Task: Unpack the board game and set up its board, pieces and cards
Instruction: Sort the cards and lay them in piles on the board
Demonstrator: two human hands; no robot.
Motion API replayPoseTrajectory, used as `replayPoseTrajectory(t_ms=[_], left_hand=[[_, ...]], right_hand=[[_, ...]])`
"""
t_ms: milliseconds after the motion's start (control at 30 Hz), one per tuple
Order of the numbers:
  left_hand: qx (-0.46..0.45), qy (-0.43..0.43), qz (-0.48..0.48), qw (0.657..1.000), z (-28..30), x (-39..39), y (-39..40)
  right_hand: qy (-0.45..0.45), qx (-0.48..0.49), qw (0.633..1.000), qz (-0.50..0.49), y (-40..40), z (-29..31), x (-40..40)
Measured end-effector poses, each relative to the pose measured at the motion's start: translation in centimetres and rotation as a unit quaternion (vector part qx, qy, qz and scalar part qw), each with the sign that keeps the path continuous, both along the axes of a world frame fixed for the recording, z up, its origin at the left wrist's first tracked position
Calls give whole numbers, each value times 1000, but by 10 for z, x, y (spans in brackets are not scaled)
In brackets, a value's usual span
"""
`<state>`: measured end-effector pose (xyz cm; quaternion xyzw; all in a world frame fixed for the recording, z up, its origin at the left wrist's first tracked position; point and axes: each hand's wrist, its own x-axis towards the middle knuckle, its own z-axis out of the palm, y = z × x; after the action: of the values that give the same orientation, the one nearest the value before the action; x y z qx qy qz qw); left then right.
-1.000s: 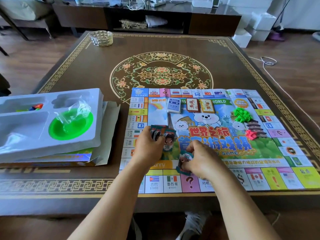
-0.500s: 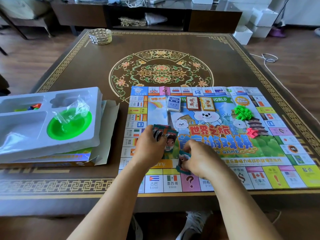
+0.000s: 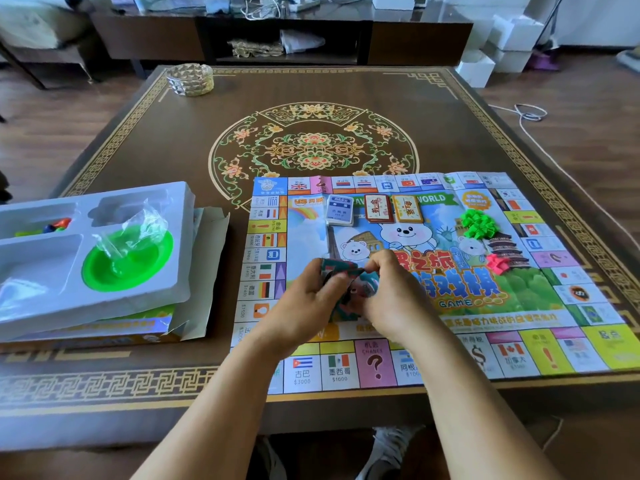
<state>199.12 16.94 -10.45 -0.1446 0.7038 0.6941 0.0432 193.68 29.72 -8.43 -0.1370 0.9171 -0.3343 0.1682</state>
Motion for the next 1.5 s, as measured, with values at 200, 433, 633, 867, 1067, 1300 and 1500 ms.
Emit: replayPoseTrajectory(t_ms=[200, 433, 633, 867, 1067, 1300, 1500], left_hand=[[1, 94, 84, 992, -2, -7, 6], [-66, 124, 94, 986, -14, -10, 16], [-174, 97, 46, 979, -20, -6, 17], [-158, 118, 88, 976, -17, -8, 17], [-172, 120, 86, 974, -20, -9, 20], [-256, 106, 40, 960, -27, -8, 18], [37, 13, 164, 986, -7, -23, 8]], right_hand=[[43, -120, 992, -21, -3, -9, -2], [-141, -392, 904, -95, -14, -26, 7], [-131, -377, 915, -60, -19, -27, 18], [-109, -381, 917, -40, -31, -26, 24], [-80, -369, 924, -64, -33, -32, 23], [-108, -333, 935, -54, -28, -32, 25], [-174, -395, 890, -149, -24, -20, 4]])
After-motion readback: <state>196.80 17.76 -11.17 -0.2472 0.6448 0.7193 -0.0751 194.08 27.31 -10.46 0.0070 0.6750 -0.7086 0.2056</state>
